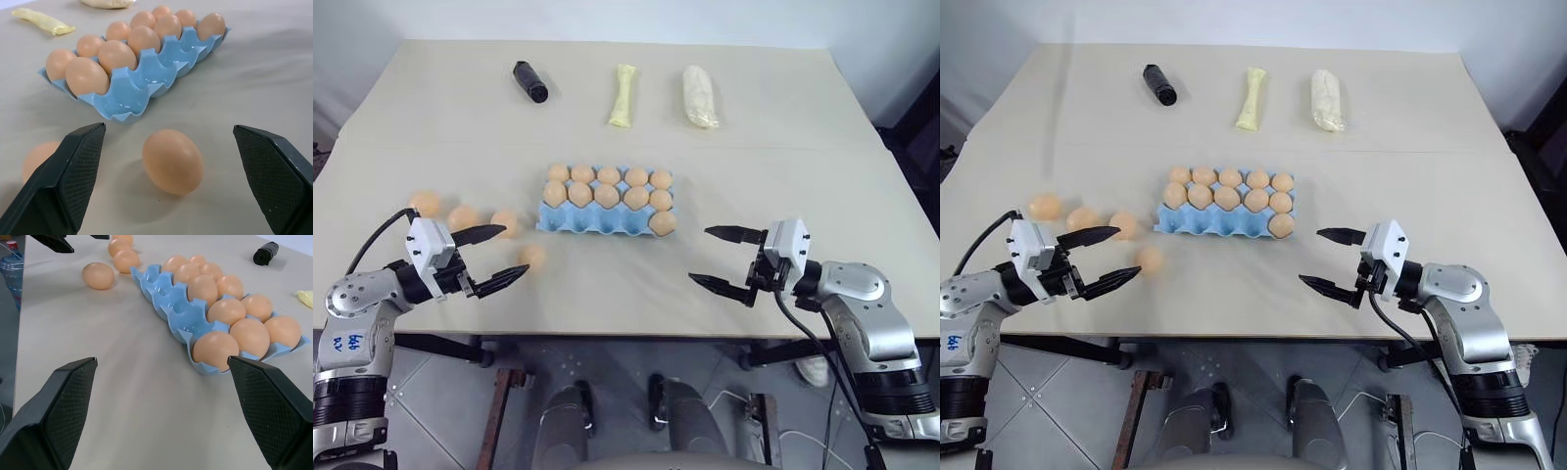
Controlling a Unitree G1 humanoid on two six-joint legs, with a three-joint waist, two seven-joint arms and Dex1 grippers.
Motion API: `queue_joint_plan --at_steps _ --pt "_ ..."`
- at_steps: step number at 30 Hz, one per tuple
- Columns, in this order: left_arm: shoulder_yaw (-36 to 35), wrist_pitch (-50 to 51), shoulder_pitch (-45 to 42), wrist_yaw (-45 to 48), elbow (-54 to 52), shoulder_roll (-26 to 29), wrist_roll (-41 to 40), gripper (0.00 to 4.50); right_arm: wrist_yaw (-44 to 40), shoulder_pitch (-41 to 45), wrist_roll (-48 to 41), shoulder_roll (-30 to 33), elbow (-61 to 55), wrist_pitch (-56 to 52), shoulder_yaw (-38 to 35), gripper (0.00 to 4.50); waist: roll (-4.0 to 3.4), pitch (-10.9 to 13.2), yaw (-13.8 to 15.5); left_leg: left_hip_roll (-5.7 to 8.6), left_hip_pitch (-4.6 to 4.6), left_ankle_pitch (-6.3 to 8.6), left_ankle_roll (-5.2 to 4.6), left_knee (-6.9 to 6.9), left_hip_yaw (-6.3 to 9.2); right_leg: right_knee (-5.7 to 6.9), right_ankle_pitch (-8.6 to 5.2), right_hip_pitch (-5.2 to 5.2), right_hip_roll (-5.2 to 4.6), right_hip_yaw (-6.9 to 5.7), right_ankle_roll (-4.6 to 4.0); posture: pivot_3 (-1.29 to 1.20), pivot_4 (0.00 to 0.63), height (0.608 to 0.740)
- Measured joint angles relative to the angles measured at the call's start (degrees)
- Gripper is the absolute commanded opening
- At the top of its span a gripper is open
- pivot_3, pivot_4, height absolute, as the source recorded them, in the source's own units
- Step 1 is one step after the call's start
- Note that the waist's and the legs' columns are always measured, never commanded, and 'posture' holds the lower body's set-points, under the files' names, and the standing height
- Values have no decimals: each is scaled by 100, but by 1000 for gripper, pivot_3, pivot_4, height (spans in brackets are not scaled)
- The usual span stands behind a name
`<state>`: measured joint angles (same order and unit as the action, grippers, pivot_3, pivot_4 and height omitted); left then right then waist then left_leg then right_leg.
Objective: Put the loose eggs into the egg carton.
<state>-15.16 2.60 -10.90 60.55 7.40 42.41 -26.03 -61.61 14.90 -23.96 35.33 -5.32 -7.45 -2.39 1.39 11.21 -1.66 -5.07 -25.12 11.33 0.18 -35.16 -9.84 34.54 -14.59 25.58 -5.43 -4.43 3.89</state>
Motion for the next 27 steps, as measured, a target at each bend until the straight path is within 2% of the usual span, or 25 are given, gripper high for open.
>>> queue_joint_plan --at_steps 5,10,17,21,27 --pt "-88 52 171 -115 -143 2 -25 4451 -64 42 -1 -3 84 0 9 4500 0 0 -15 0 2 0 -1 0 -1 4 3 0 -1 1 6 0 150 740" --pt "-493 122 901 98 -285 229 -121 4451 -190 123 -97 -182 74 -10 104 4500 0 0 -45 -16 6 0 8 1 1 15 1 5 0 -3 2 0 150 740" --pt "-1201 495 1683 287 32 578 -213 4451 -319 183 -381 -532 -557 -38 475 4500 0 0 -46 -51 4 1 12 3 -2 0 -32 6 1 -1 -72 0 150 740" --pt "-1159 686 1694 97 -258 320 -279 4451 -361 58 -431 -685 -839 23 697 4500 14 -9 21 -48 -1 3 10 4 -3 -12 -32 4 -3 -2 -72 0 150 740" --pt "-516 814 1184 -387 -780 -200 -203 4451 -241 -88 -324 -678 -809 81 700 4500 33 -21 8 -54 -5 4 8 5 -17 -41 -8 -4 11 4 -70 0 150 740"
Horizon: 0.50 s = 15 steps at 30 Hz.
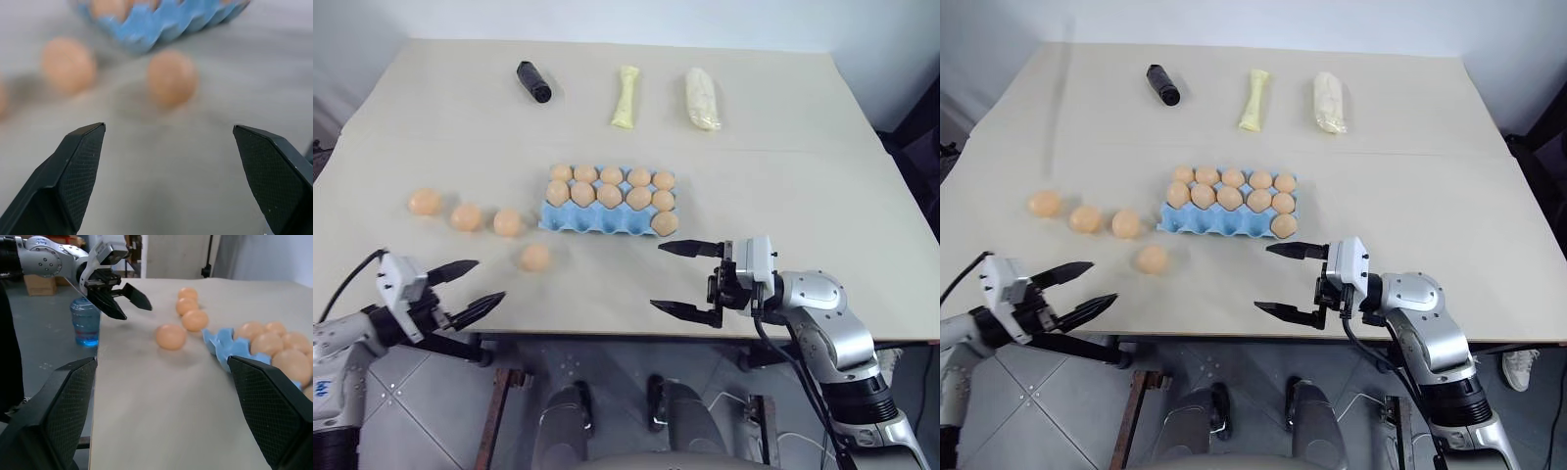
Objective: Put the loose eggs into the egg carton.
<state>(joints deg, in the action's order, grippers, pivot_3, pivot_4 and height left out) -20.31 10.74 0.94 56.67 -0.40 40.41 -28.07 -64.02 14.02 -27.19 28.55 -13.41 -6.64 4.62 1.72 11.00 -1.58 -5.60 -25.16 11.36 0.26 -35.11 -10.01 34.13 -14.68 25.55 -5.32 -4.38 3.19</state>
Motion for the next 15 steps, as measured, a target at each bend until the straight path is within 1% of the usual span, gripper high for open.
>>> queue_joint_plan --at_steps 6,8,10,11,12,14,15 --pt "774 -130 -762 -530 313 -452 601 4451 115 -30 17 22 8 -79 -24 4500 1 -2 -11 8 13 -3 7 -2 -6 24 15 6 11 -6 19 0 150 740" --pt "962 -140 -866 -677 510 -583 793 4451 170 -91 29 21 0 -79 -29 4500 2 -2 -15 5 15 -1 10 -4 -6 32 33 9 11 -13 50 0 150 740" --pt "1020 -205 -913 -774 592 -636 887 4451 251 -173 52 18 -5 -84 -28 4500 2 -3 -12 2 15 -1 12 -7 -2 38 34 10 11 -20 51 0 150 740" --pt "1022 -246 -917 -806 608 -640 934 4042 299 -192 68 18 -8 -84 -29 4500 2 -3 -12 2 19 -1 13 -7 -2 41 33 10 11 -19 50 0 150 740" --pt "1022 -295 -917 -833 631 -652 959 3905 338 -208 74 18 -12 -84 -29 4500 2 -3 -12 2 20 -2 13 -8 -2 43 31 9 12 -19 46 0 150 740" --pt "1022 -413 -916 -841 691 -693 970 3345 411 -250 79 17 -36 -84 -30 4500 2 -3 -9 2 21 -2 13 -11 -2 43 25 8 11 -19 35 0 150 740" --pt "1021 -477 -916 -844 712 -706 972 2986 454 -275 79 14 -58 -84 -30 4500 2 -3 -6 2 20 -2 13 -12 -1 43 25 7 11 -19 33 0 150 740"
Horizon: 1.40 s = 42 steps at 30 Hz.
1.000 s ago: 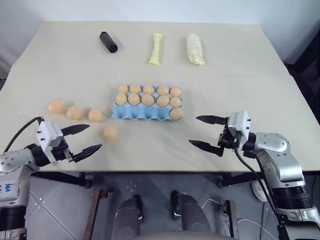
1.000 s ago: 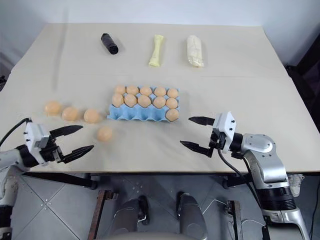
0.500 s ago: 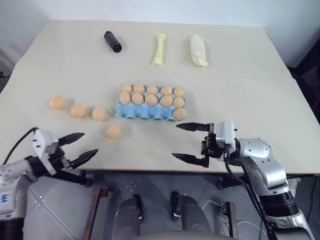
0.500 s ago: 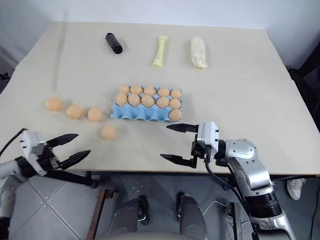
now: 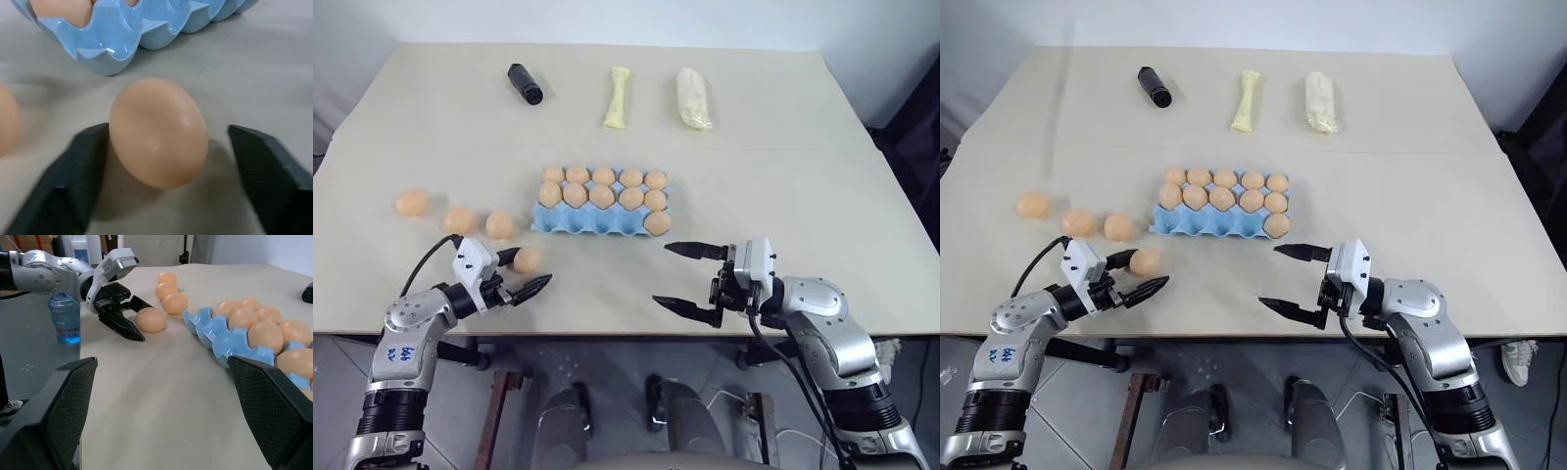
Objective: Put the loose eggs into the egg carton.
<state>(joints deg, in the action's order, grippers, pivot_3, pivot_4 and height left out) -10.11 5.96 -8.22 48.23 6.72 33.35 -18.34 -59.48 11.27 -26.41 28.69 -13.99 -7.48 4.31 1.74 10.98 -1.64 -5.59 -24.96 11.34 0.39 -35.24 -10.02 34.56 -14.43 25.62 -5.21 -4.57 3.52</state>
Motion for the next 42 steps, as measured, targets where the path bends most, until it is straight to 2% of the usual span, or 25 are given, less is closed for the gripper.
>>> queue_joint_plan --at_steps 4,6,8,14,20,27,35,42 --pt "-17 -140 -24 14 8 -16 -20 1830 114 -83 1 -4 -40 1 0 4500 0 0 4 3 -1 0 -1 -1 -1 -3 -1 -2 -4 1 -2 0 150 740" --pt "-15 -143 -65 90 -39 -33 -78 1635 149 -104 2 -4 -46 1 0 4500 0 0 5 3 -2 0 -1 -1 -1 -4 -1 -2 -3 1 -2 0 150 740" --pt "26 -76 -210 148 -191 -136 -189 1635 185 -155 3 -4 -63 3 -21 4500 0 0 10 3 -2 0 -1 -1 -1 -3 0 -2 -2 1 0 0 150 740" --pt "650 155 -1709 -14 -310 -934 -252 1635 354 -178 60 -12 -173 2 -21 4500 3 -5 147 4 -14 3 -12 -55 -1 1 6 -18 36 2 8 0 150 740" --pt "1132 -250 -2948 -117 1387 -1865 130 1635 595 -496 74 179 -409 -17 -323 4500 2 -6 160 0 -23 6 -23 -92 4 1 8 -20 47 10 5 0 150 740" --pt "1263 -774 -3378 142 2558 -1991 431 1635 859 -781 75 237 -634 -18 -519 4500 2 -6 98 -7 -21 6 -23 -87 13 3 11 -18 65 10 2 0 150 740" --pt "1239 -844 -3345 497 2458 -1868 403 4100 955 -863 80 213 -721 -8 -470 4500 2 -6 102 -7 -21 6 -23 -86 12 1 10 -19 64 14 0 0 150 740" --pt "1009 -534 -2487 789 1347 -1170 207 4100 798 -708 71 210 -694 11 -404 4500 2 -6 18 -12 -18 6 -23 -85 12 9 6 -17 65 15 -7 0 150 740"
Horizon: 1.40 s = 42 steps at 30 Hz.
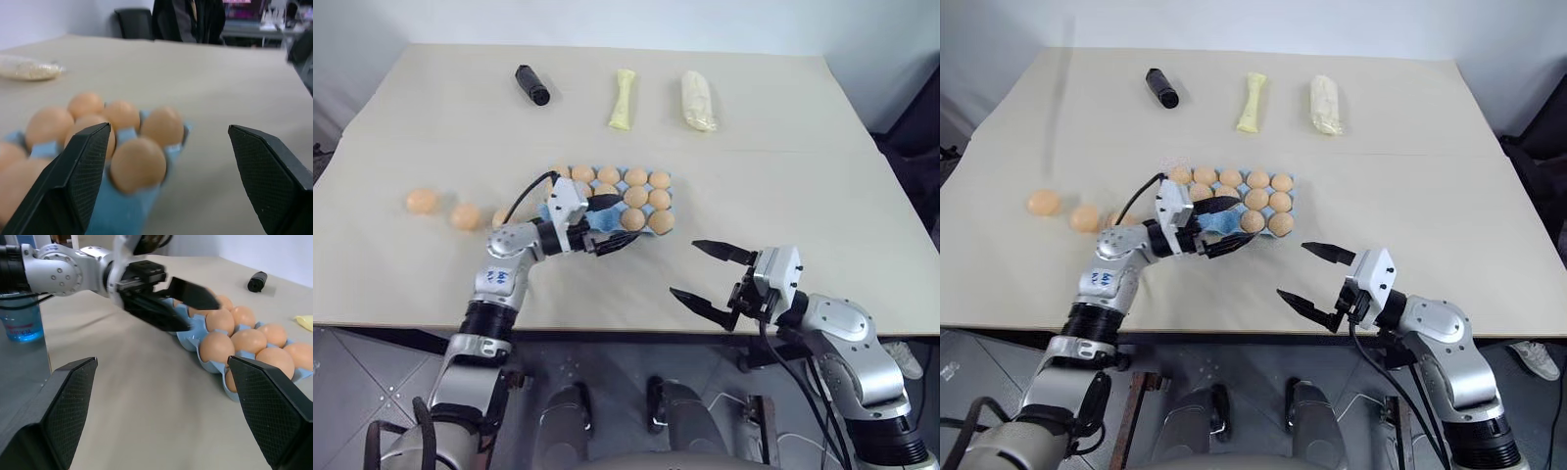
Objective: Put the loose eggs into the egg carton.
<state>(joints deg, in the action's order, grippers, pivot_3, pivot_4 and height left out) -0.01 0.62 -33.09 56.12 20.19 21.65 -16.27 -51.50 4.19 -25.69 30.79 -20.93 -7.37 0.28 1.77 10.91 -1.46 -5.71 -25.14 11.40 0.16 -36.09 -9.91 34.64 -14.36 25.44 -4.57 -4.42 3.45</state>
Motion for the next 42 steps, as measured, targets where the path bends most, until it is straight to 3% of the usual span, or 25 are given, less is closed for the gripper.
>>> queue_joint_plan --at_steps 4,5,7,14,18,21,25,32,39,42 --pt "-880 143 991 -199 -764 613 -383 4100 -162 330 -24 -106 167 32 135 4500 0 0 -104 -11 8 0 3 7 -3 6 2 1 3 4 -4 0 150 740" --pt "-1194 207 1309 -335 -967 754 -481 4440 -218 413 -29 -149 247 60 196 4500 0 0 -100 -12 8 0 6 9 -2 9 1 6 3 2 -5 0 150 740" --pt "-1582 302 1844 -521 -1356 900 -612 4476 -296 520 -31 -224 351 86 254 4500 0 0 -82 -12 6 0 10 11 -1 9 -5 7 1 2 -17 0 150 740" --pt "-2612 349 3700 -1492 -2194 684 -707 4476 -618 920 -140 -548 561 228 512 4500 0 -1 -9 -34 -6 3 11 25 -9 -46 -11 9 -2 10 -56 0 150 740" --pt "-2826 355 4068 -2069 -2369 397 -701 4476 -751 1079 -210 -592 763 247 533 4500 -17 -15 -9 -98 -49 1 12 108 -33 -238 115 -14 77 10 -65 0 150 740" --pt "-2790 399 4091 -2288 -2455 306 -702 4476 -789 1138 -187 -618 962 323 534 4500 -3 -26 4 -111 -16 -13 24 110 -145 -220 108 5 105 39 -84 0 150 740" --pt "-2515 446 3788 -2407 -2526 305 -686 4476 -794 1135 -116 -620 1039 376 531 4500 -3 -27 -30 -110 -1 -7 44 107 -140 -220 102 21 112 71 -96 0 150 740" --pt "-2020 413 2280 -2915 -1850 302 -239 4476 -777 1069 -40 -603 1074 401 480 4500 2 -33 -41 -102 23 -1 35 99 -170 -182 110 35 95 72 -81 0 150 740" --pt "-1652 424 1719 -3225 -1068 205 124 4476 -742 1019 -12 -587 1076 399 415 4500 4 -34 -35 -101 64 0 46 85 -167 -101 114 48 98 72 -73 0 150 740" --pt "-1576 499 1651 -3355 -993 234 254 3927 -708 1013 0 -585 1076 401 392 4500 4 -34 -36 -98 76 1 48 83 -158 -102 107 40 105 74 -88 0 150 740"
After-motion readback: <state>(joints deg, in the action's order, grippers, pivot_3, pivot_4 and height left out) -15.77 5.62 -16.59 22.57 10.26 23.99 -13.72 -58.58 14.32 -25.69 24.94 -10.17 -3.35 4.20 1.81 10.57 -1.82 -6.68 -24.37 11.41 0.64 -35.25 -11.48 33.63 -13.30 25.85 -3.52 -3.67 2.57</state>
